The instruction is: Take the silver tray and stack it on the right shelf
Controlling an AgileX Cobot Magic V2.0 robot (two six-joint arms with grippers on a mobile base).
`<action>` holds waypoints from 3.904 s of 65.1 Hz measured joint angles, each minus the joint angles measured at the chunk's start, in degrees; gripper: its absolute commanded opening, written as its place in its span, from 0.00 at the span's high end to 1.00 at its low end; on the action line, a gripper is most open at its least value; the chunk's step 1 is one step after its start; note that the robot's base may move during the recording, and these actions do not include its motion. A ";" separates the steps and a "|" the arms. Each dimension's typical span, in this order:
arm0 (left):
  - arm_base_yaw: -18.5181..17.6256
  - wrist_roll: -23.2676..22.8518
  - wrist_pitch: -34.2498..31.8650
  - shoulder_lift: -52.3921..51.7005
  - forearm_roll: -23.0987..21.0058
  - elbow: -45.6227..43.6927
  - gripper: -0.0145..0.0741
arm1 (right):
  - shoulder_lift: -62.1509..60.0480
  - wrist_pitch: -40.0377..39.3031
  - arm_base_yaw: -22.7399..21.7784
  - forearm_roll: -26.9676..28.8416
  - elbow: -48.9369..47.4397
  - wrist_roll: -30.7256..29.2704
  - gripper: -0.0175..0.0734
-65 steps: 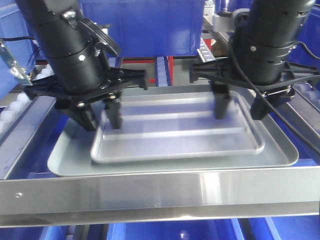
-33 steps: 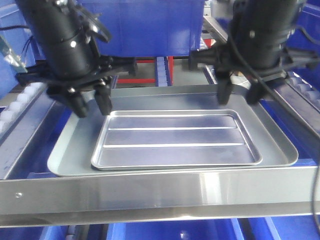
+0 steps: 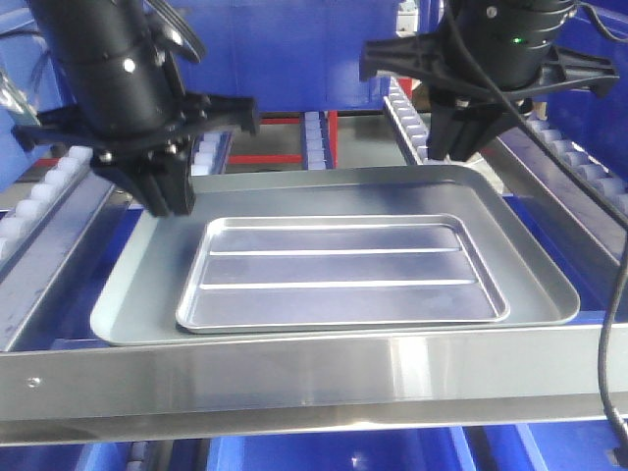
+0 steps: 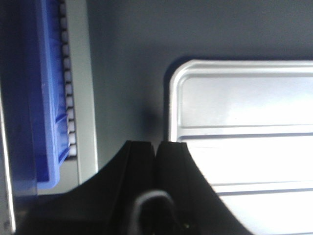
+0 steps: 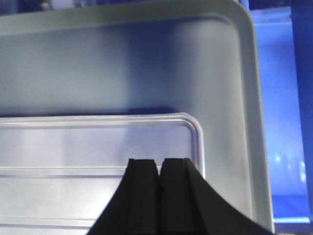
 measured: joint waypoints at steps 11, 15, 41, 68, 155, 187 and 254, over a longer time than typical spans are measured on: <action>-1.43 0.00 -7.96 -4.95 0.37 4.85 0.95 | -5.43 -11.61 0.00 -0.38 7.99 0.00 0.75; -2.00 0.00 -11.04 -7.55 0.92 7.96 0.95 | -8.12 -16.85 0.00 -1.16 11.48 0.00 0.75; -2.39 0.00 -32.28 -30.42 11.08 30.11 0.95 | -32.42 -38.19 0.22 -13.77 35.84 0.00 0.75; -2.39 0.00 -33.89 -63.21 16.32 47.13 0.95 | -56.66 -38.00 0.22 -14.02 48.93 0.00 0.75; -2.39 0.00 -29.47 -79.99 16.32 50.39 0.95 | -76.63 -35.77 -13.54 15.89 60.56 -35.36 0.75; -2.39 0.00 -29.47 -79.99 16.32 50.39 0.95 | -92.51 -35.38 -23.95 17.61 68.17 -38.12 0.75; -0.06 1.79 -29.77 -82.02 14.34 54.79 0.95 | -92.51 -33.60 -23.95 17.65 68.17 -38.34 0.75</action>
